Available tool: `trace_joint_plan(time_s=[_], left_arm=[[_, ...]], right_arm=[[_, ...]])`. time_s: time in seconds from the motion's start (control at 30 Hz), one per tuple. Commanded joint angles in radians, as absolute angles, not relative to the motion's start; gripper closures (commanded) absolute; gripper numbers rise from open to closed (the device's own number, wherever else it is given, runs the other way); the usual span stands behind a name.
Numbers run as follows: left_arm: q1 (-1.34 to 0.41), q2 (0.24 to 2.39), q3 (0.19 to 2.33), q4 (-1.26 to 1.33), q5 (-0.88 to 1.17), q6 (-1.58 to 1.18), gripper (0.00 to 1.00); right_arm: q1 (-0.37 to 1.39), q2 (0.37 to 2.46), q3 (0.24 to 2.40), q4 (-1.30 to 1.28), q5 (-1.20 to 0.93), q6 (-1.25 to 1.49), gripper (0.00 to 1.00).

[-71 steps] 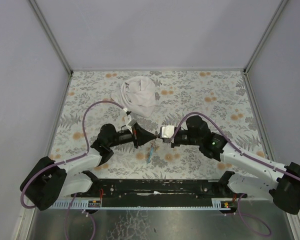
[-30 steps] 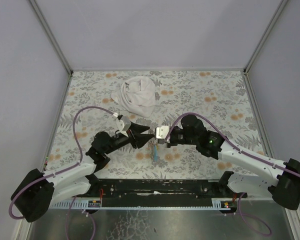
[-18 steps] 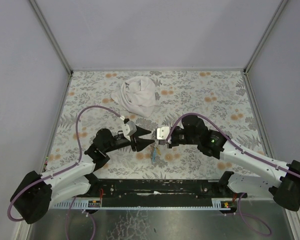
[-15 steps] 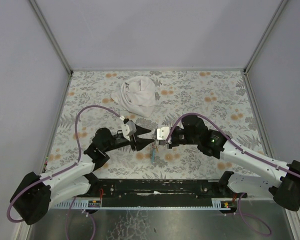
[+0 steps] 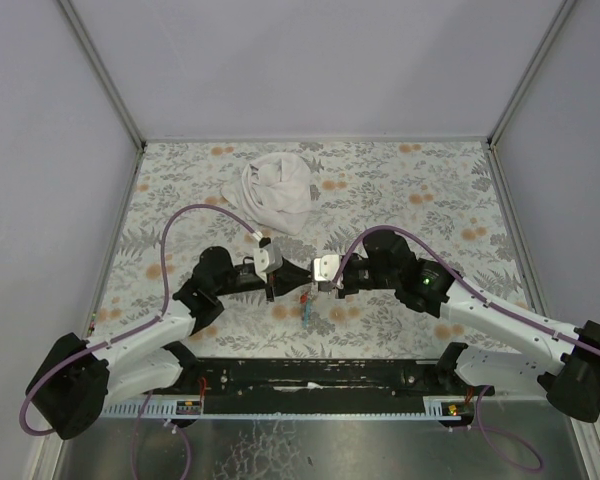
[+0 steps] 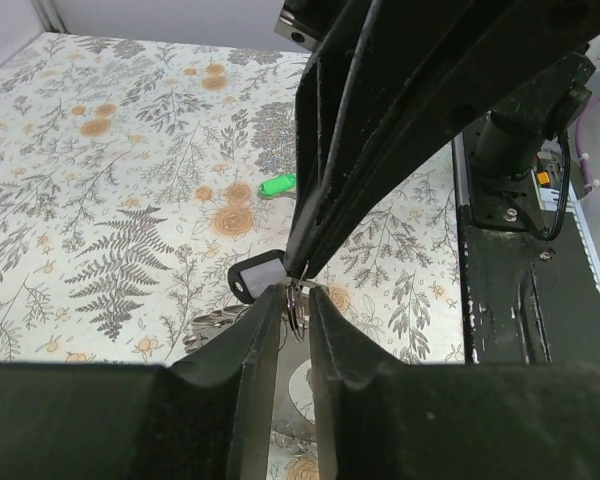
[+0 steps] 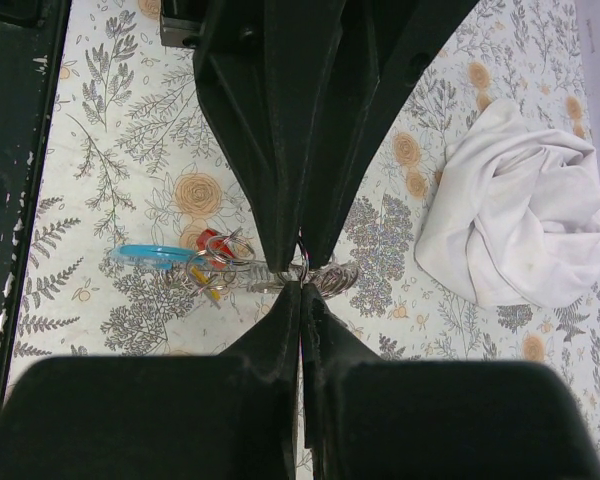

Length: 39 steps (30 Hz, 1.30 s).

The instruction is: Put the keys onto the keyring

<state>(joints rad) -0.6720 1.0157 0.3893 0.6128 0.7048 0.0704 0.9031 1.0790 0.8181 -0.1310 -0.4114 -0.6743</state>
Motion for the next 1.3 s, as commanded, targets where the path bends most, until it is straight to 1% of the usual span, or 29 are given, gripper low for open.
trace_joint_plan(time_s=[0.0,0.1,0.13,0.27,0.47,0.67,0.8,1.03,1.27], left_arm=[[-0.666,1.012,0.416,0.608,0.755,0.092,0.88],[-0.666,1.014,0.418,0.597,0.764,0.093,0.99],[-0.666,1.015,0.42,0.594,0.768,0.093,1.0],[-0.664,1.025,0.425,0.58,0.768,0.09,1.0],[-0.665,1.025,0.406,0.627,0.65,0.01,1.0],[-0.667,1.009,0.32,0.864,0.5,-0.185,1.0],[-0.667,1.009,0.274,0.976,0.396,-0.283,1.0],[-0.702,1.071,0.182,1.245,0.216,-0.44,1.0],[-0.762,1.117,0.163,1.331,0.062,-0.475,1.0]], right_arm=[[0.913,1.059,0.871,-0.1,-0.427,-0.681,1.0],[0.913,1.054,0.869,-0.097,-0.418,-0.679,1.0],[0.914,1.052,0.869,-0.098,-0.417,-0.678,1.0],[0.914,1.037,0.86,-0.092,-0.408,-0.672,1.0],[0.914,1.01,0.828,-0.072,-0.4,-0.655,1.0],[0.914,1.014,0.763,-0.002,-0.424,-0.604,1.0],[0.923,0.999,0.704,0.076,-0.412,-0.565,1.0],[0.94,0.996,0.638,0.182,-0.392,-0.525,1.0],[0.956,1.006,0.598,0.253,-0.393,-0.492,1.0]])
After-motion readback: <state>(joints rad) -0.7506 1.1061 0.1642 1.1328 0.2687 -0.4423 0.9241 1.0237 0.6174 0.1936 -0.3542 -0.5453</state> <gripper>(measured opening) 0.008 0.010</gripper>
